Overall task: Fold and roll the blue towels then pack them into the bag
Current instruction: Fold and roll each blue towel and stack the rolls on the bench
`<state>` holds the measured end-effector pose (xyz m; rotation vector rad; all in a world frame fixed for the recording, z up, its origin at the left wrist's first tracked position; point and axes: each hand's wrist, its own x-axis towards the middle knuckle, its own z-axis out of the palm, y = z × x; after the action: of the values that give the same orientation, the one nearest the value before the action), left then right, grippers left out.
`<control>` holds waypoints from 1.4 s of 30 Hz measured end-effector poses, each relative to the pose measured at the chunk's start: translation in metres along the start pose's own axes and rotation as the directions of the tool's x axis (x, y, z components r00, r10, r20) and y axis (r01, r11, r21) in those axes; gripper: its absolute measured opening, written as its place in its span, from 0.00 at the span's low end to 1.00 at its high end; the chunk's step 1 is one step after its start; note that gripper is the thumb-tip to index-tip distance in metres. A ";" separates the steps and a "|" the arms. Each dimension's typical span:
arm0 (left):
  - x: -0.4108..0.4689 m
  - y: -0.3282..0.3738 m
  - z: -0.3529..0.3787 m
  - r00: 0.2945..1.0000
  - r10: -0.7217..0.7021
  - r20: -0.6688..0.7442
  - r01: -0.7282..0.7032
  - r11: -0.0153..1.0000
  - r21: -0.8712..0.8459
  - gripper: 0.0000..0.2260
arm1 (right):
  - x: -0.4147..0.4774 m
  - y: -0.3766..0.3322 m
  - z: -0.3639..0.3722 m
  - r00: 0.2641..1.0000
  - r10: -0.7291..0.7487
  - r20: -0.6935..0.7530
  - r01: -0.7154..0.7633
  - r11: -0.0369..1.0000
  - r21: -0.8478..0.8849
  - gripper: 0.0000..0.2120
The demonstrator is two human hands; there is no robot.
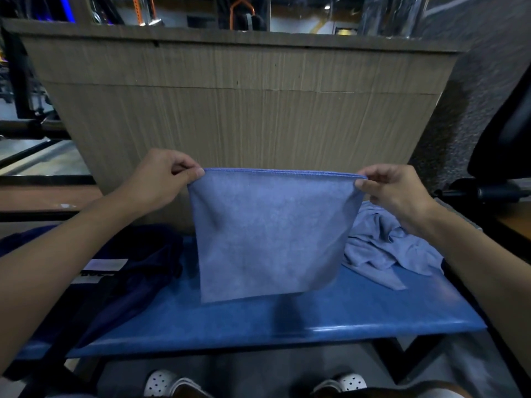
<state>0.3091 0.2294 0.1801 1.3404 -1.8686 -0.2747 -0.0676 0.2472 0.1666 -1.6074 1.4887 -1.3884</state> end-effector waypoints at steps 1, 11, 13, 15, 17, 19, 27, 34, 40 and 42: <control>0.000 0.001 -0.001 1.000 -0.013 -0.011 0.013 1.000 -0.012 0.03 | -0.001 -0.002 -0.001 0.999 0.008 0.034 -0.009 1.000 0.024 0.05; -0.007 0.007 0.002 0.979 -0.190 0.072 0.203 0.907 -0.370 0.04 | -0.005 0.001 -0.004 0.999 0.000 0.045 -0.008 0.983 0.183 0.08; -0.008 0.006 0.002 0.978 -0.184 0.101 0.210 0.886 -0.414 0.02 | -0.005 0.002 -0.005 0.999 0.007 0.032 -0.013 0.983 0.181 0.09; -0.009 0.005 0.002 0.972 -0.193 0.132 0.232 0.859 -0.456 0.04 | -0.005 0.003 -0.007 0.999 0.031 0.030 -0.036 0.980 0.194 0.09; -0.009 0.005 0.004 0.969 -0.199 0.146 0.245 0.845 -0.475 0.04 | -0.005 0.005 -0.009 0.997 0.058 0.042 -0.065 0.975 0.211 0.09; -0.009 0.003 0.007 0.966 -0.218 0.136 0.257 0.839 -0.479 0.03 | -0.006 0.007 -0.011 0.996 0.075 0.056 -0.085 0.978 0.189 0.08; -0.002 -0.013 0.030 0.920 -0.297 0.258 0.392 0.746 -0.538 0.06 | 0.003 0.026 -0.005 0.984 0.154 0.087 -0.169 0.960 0.222 0.05; 0.013 -0.030 0.053 0.917 -0.347 0.199 0.399 0.777 -0.486 0.06 | 0.024 0.046 0.015 0.987 0.153 0.058 -0.162 0.962 0.220 0.05; 0.023 -0.036 0.051 0.960 -0.272 0.069 0.269 0.822 -0.502 0.05 | 0.036 0.046 0.026 0.997 0.073 -0.018 -0.063 0.943 0.327 0.06; 0.015 -0.038 0.053 0.968 -0.248 0.047 0.235 0.817 -0.526 0.05 | 0.030 0.048 0.026 0.997 0.082 -0.011 -0.073 0.933 0.353 0.06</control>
<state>0.2967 0.1864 0.1303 1.1733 -1.4432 -0.8400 -0.0663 0.2013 0.1248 -1.2977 1.2177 -1.5342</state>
